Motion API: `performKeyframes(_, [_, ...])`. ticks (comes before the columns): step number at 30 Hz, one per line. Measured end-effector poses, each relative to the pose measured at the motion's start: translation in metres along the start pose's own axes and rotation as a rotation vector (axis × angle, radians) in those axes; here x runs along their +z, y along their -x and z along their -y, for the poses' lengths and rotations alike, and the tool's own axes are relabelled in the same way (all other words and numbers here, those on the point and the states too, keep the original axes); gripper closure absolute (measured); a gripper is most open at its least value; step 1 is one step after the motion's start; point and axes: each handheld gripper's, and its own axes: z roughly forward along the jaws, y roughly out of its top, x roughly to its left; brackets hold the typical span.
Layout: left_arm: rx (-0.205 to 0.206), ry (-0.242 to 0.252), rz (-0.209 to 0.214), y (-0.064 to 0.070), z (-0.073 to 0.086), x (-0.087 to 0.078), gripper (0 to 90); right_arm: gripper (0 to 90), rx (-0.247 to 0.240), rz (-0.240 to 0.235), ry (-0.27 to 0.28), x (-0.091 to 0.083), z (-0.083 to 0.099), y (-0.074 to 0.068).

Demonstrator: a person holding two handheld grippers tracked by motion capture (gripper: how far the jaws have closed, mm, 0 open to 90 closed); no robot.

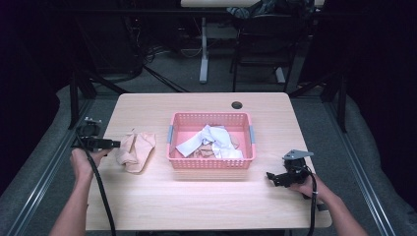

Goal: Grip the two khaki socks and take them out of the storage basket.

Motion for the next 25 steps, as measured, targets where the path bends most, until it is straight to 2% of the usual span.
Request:
performKeyframes(6, [0.027,0.082,-0.004,0.009,0.024,-0.031,10.6,0.0,0.000,0.001,0.000,0.000,0.000,0.000])
performKeyframes(9, [0.041,0.098,0.004,0.017,0.040,-0.035,8.2,0.0,0.001,0.001,-0.001,0.000,0.000,0.000])
performKeyframes(13, [0.046,0.096,0.032,0.029,0.061,-0.034,4.4,0.0,0.001,0.001,-0.001,0.000,0.000,0.000])
performKeyframes(15, [0.059,0.080,0.031,0.034,0.070,-0.029,3.2,0.0,0.001,0.001,-0.001,0.000,0.000,0.000])
performKeyframes(18, [0.050,0.062,0.037,0.037,0.084,-0.021,2.6,0.0,0.001,0.001,0.000,0.000,0.000,0.000])
performKeyframes(20, [0.066,0.035,0.026,0.038,0.087,-0.016,1.6,0.0,0.001,0.002,-0.001,0.000,0.000,0.000])
performKeyframes(22, [0.063,0.017,0.023,0.038,0.088,-0.011,0.9,0.0,0.001,0.002,-0.001,0.000,0.000,0.000])
performKeyframes(25, [0.081,0.020,-0.001,0.037,0.088,-0.008,0.3,0.0,0.001,0.000,-0.001,0.000,0.000,0.000])
